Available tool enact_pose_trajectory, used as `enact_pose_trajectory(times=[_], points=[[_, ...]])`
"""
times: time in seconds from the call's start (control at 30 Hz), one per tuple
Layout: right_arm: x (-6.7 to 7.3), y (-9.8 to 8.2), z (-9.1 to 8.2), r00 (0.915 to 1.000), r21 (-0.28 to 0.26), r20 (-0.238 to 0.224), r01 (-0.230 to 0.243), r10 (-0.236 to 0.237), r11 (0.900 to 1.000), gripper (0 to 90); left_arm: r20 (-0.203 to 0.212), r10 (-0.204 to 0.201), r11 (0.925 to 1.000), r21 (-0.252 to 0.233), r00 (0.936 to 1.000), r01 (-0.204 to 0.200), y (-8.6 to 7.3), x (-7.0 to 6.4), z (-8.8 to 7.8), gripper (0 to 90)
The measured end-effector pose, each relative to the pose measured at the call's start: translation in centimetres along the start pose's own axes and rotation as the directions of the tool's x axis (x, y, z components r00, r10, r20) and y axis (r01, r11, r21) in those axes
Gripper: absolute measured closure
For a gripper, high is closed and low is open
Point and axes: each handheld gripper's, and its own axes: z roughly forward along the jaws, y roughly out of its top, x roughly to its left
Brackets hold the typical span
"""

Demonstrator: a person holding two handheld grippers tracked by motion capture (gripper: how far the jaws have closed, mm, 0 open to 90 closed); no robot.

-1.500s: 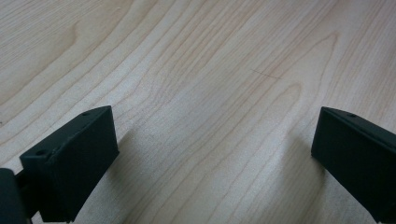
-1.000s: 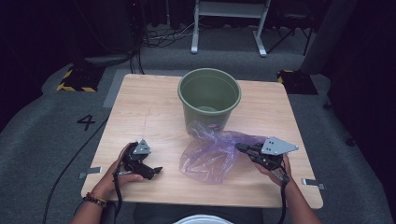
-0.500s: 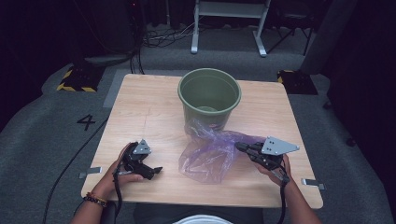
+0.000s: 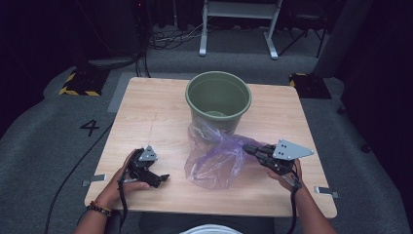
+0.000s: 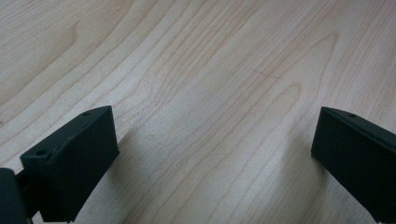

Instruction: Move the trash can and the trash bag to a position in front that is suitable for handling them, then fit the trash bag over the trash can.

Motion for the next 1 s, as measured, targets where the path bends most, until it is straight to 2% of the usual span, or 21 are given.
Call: enact_pose_trajectory(times=[0.23, 0.4, 0.5, 0.53, 0.63, 0.67, 0.8, 0.87, 1.0], points=[[0.1, 2.1, 0.3, 0.9992, -0.023, -0.005, 0.039, -0.039, 0.999, 90.0, -0.003, 0.0, 1.0, 0.002, 1.0, 0.0, 0.0, -0.1, 0.0, 0.6], [0.2, 3.2, 0.6, 0.9984, -0.035, -0.008, 0.055, -0.055, 0.998, 90.0, 0.001, 0.02, 0.9998, 0.007, 0.9998, -0.02, 0.2, -0.2, -0.1, 1.9], [0.2, 3.7, 1.1, 0.9975, -0.03, -0.007, 0.071, -0.071, 0.997, 90.0, 0.013, 0.027, 0.9996, 0.0, 0.9996, -0.027, 0.7, -0.5, 0.0, 9.6], [0.2, 4.1, 1.3, 0.9971, -0.032, -0.007, 0.076, -0.076, 0.997, 90.0, 0.019, 0.035, 0.9994, -0.008, 0.9992, -0.035, 0.9, -0.6, 0.1, 19.1], [0.1, 4.4, 1.4, 0.997, -0.04, -0.009, 0.076, -0.077, 0.996, 90.0, 0.012, 0.067, 0.9978, -0.005, 0.9977, -0.067, 1.4, -1.1, 0.3, 15.0], [0.2, 4.6, 1.5, 0.997, -0.042, -0.011, 0.076, -0.076, 0.996, 90.0, 0.014, 0.07, 0.9975, -0.014, 0.9975, -0.07, 1.6, -1.2, 0.2, 17.5], [0.3, 5.3, 1.7, 0.9958, -0.034, -0.012, 0.09, -0.091, 0.995, 90.0, 0.023, 0.082, 0.9924, -0.094, 0.9964, -0.079, 2.5, -1.7, -0.7, 17.5], [0.5, 5.8, 2.0, 0.9952, -0.034, -0.015, 0.096, -0.097, 0.995, 90.0, 0.011, 0.097, 0.9884, -0.118, 0.9952, -0.095, 3.0, -2.0, -1.1, 16.9], [0.8, 6.4, 2.4, 0.9941, -0.038, -0.024, 0.105, -0.106, 0.994, 90.0, 0.018, 0.128, 0.9818, -0.144, 0.9917, -0.124, 4.2, -2.6, -1.2, 16.5]])
